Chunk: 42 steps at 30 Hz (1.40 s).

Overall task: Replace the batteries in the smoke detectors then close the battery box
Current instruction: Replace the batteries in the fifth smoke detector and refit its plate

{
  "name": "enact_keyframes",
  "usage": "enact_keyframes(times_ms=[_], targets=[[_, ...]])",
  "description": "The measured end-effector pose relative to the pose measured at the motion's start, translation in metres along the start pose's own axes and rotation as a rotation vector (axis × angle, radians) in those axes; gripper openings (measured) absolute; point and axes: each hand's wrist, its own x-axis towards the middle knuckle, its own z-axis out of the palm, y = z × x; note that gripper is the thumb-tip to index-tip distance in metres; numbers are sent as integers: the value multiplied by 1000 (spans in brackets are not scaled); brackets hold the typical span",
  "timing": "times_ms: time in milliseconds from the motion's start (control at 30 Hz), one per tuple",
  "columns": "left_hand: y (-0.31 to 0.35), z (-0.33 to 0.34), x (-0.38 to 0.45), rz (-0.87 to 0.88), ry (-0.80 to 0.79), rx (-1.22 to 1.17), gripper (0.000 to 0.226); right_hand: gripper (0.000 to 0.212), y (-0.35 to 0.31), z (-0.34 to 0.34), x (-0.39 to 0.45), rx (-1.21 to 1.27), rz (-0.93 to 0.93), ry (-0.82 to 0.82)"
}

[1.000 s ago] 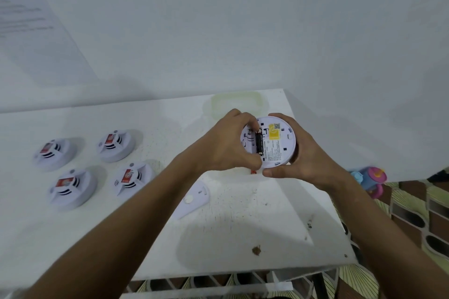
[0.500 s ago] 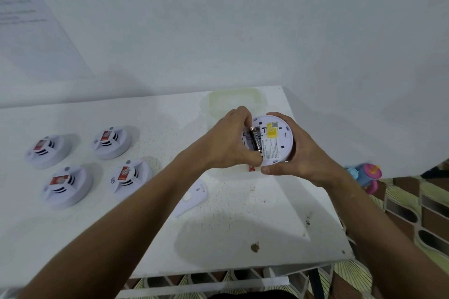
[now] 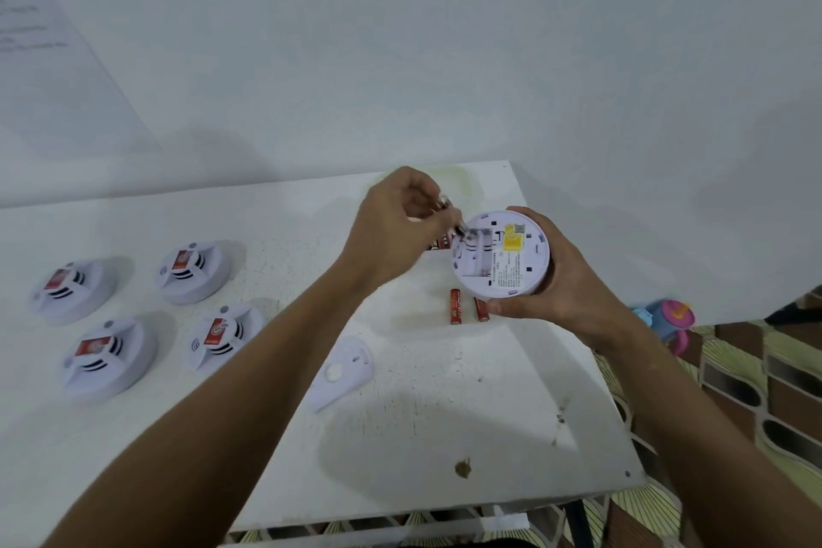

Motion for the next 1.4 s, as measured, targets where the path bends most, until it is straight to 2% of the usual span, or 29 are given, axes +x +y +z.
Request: enact_keyframes(times_ms=[133,367,533,867,1100,1233,1400], targets=[[-23,-7,37,-126,114,65,19,99,6,-12,-3,-11,34,48],[-63,20,76,-200,-83,440,18,98,16,-21,-1,-21,66,59],[-81,33,86,-199,-158,561,25,95,18,-29,0,-8,74,77],[-80,25,79,-137,-168,646,26,98,21,-35,0,-13,69,65],[-51,16,26,-28,-82,571,19,97,26,-29,-13,-34,73,58],[-47,22,-1,-113,-273,635,25,94,30,-24,-26,-48,87,56],[-52,37,-5,-204,-542,773,58,97,30,-22,-39,-40,94,58]])
